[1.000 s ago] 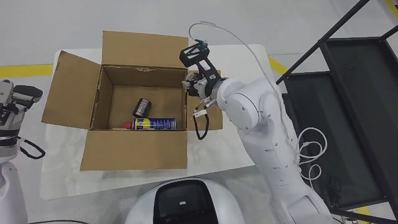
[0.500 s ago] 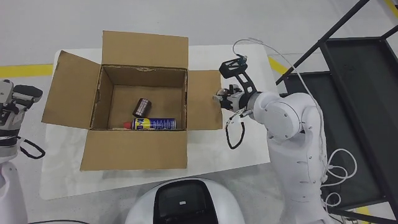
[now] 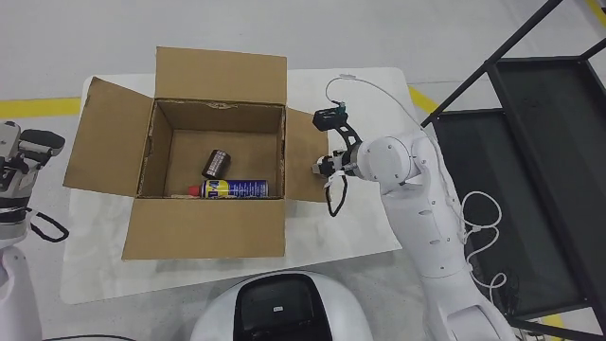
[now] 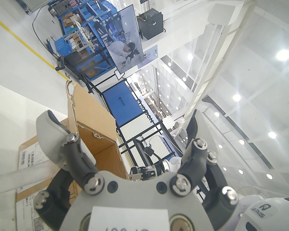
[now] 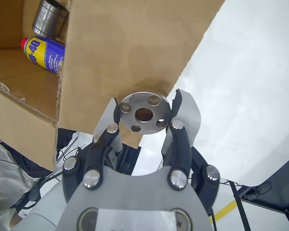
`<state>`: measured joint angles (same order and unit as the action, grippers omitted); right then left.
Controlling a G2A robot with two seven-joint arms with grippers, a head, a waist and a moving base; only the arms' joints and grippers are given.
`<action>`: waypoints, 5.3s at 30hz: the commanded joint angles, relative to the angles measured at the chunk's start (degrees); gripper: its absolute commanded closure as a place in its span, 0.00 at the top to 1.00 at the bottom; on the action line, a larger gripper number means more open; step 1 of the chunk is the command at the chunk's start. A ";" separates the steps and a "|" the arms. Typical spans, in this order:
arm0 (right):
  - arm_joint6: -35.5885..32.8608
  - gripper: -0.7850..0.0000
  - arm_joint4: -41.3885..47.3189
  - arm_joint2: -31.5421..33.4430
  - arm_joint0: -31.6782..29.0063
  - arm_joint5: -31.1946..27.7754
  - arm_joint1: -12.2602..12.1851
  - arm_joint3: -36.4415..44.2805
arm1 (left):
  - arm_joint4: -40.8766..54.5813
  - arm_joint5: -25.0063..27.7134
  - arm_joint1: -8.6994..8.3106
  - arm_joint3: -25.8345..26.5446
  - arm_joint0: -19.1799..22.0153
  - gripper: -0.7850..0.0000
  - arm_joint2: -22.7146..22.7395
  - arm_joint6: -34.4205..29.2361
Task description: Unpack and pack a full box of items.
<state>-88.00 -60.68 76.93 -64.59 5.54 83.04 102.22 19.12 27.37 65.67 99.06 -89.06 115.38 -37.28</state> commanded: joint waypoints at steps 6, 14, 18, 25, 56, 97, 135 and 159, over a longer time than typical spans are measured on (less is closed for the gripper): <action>2.84 0.00 0.42 0.25 -0.81 1.29 -0.46 -4.60 | 0.00 0.00 0.00 0.00 0.00 1.00 0.00 0.00; 10.96 0.00 0.94 1.13 -2.47 2.61 -0.88 -11.35 | 0.00 0.00 0.00 0.00 0.00 1.00 0.00 0.00; 10.92 0.00 -0.37 1.67 -2.14 3.32 -1.28 -13.36 | 0.00 0.00 0.00 0.00 0.00 1.00 0.00 0.00; 10.54 0.00 -1.04 1.81 -1.89 4.65 -1.75 -14.06 | 0.00 0.00 0.00 0.00 0.00 1.00 0.00 0.00; 18.05 0.65 1.24 4.52 -5.19 6.93 -3.63 -11.15 | 0.00 0.00 0.00 0.00 0.00 1.00 0.00 0.00; 23.32 0.75 12.26 -33.94 23.30 4.67 3.99 -15.24 | 0.00 0.00 0.00 0.00 0.00 1.00 0.00 0.00; 34.77 1.00 40.09 -39.47 34.45 20.86 14.32 -47.11 | 0.00 0.00 0.00 0.00 0.00 1.00 0.00 0.00; 46.51 0.94 49.05 -47.45 42.86 39.77 28.13 -70.76 | 0.00 0.00 0.00 0.00 0.00 1.00 0.00 0.00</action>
<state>-42.24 -11.90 29.57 -21.86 45.16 110.63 32.25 19.12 27.37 65.67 99.06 -89.06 115.38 -37.28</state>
